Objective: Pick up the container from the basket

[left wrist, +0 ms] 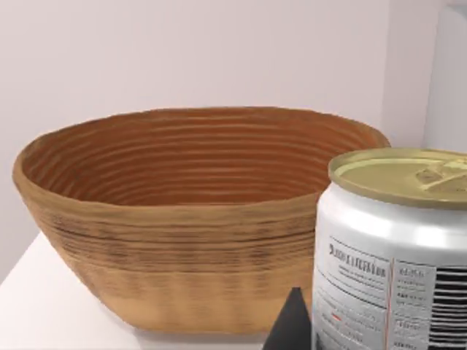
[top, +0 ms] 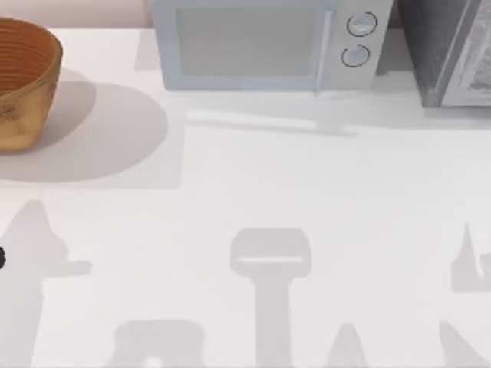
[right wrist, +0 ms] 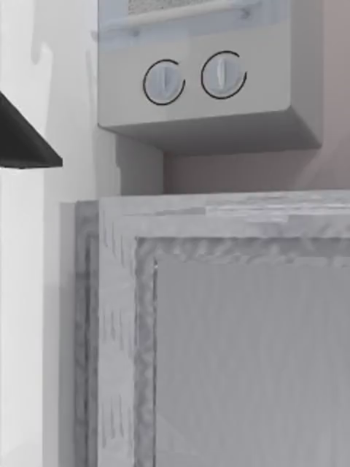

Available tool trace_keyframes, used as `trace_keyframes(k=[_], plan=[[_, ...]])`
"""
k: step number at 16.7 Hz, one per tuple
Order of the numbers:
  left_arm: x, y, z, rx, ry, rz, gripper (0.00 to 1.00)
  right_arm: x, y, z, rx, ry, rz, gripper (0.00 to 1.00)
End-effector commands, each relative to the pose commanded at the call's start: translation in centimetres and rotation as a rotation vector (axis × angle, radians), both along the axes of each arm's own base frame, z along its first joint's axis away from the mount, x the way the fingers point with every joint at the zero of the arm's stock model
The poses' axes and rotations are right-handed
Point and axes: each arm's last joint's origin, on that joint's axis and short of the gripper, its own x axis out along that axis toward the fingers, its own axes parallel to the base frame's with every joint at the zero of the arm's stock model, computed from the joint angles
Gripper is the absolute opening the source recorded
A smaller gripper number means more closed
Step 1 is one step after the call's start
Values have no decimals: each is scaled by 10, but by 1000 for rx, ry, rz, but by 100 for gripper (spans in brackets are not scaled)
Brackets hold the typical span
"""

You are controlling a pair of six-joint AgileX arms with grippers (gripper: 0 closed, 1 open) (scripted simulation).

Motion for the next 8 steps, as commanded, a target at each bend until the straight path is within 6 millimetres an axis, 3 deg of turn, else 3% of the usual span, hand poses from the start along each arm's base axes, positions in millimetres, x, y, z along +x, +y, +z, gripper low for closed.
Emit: trace_keyframes(k=[4, 8], plan=[[-4, -5, -31, -45, -60, -53, 0, 0, 0, 0, 0, 0, 0, 100], [-4, -6, -33, -50, -65, -58, 0, 0, 0, 0, 0, 0, 0, 100]])
